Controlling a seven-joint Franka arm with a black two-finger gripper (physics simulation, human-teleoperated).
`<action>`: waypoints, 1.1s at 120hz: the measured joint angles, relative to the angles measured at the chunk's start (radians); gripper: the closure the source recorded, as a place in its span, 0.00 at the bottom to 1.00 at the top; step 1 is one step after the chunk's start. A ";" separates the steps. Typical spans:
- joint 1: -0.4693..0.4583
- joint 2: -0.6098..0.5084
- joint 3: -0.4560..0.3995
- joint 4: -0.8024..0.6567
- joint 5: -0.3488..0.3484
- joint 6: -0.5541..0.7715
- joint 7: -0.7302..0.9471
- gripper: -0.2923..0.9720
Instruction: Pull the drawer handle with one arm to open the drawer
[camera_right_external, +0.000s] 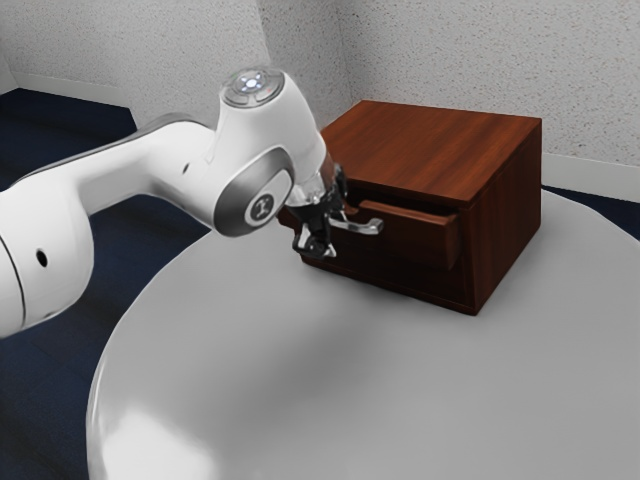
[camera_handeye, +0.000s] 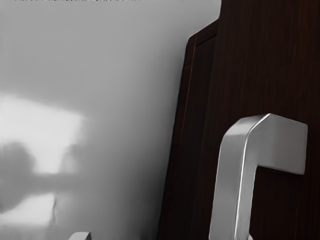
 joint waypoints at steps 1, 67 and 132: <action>0.000 -0.002 0.000 -0.002 0.000 0.000 0.000 0.52; -0.001 -0.116 -0.001 -0.140 0.002 0.000 -0.002 0.53; -0.040 -0.219 0.031 -0.265 0.009 -0.003 0.002 0.53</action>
